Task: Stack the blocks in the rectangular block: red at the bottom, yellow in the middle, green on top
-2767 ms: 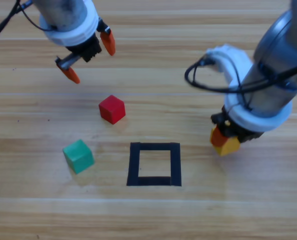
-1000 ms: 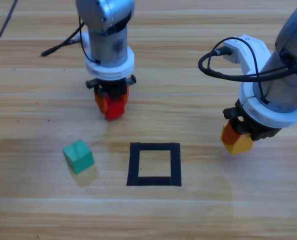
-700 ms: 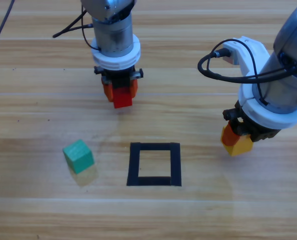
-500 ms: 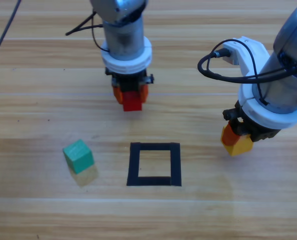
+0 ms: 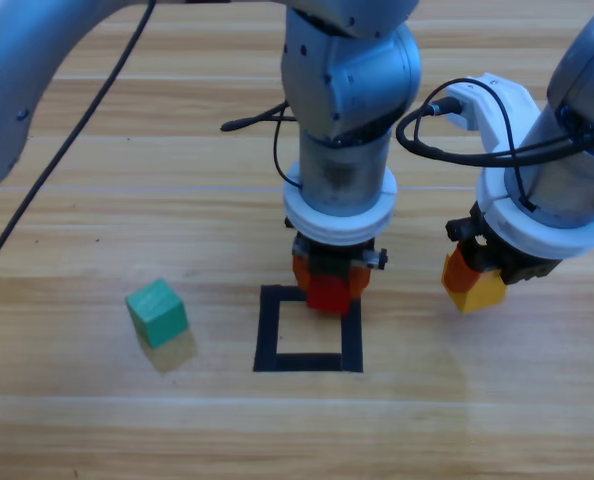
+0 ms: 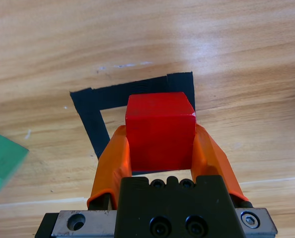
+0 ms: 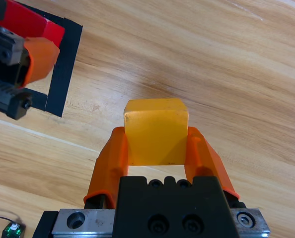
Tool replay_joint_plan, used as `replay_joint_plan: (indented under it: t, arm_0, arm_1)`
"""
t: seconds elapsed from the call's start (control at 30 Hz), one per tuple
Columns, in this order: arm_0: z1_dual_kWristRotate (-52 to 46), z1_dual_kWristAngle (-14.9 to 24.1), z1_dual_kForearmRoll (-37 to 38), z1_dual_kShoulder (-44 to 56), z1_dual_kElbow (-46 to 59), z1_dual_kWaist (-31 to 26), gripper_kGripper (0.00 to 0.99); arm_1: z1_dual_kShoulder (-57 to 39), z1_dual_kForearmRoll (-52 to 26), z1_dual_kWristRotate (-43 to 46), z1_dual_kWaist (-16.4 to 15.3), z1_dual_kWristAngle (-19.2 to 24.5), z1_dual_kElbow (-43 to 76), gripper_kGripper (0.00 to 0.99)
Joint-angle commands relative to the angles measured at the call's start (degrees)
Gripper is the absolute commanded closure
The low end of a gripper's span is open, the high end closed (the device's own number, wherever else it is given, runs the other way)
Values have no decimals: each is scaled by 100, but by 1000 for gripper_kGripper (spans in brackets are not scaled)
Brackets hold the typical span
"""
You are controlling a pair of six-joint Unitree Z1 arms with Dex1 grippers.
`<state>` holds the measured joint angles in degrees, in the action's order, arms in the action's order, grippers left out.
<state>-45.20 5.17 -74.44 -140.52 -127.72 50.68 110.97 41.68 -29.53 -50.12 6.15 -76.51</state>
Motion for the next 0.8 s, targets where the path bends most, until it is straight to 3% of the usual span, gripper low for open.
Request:
replay_joint_plan:
  t: [0.03,0.2,0.5,0.8]
  arm_0:
    - [-700,143,0,289,379,109,909]
    - [-1280,169,44,447,573,100,906]
    - [-1377,-16,140,499,827,171,895]
    - [-1377,-262,1300,1159,2357,179,895]
  arm_1:
    - [-146,86,-35,37,18,198,975]
    - [-146,77,-35,37,18,198,975]
    - [-120,77,-35,37,44,189,975]
    - [-93,77,-27,37,53,180,975]
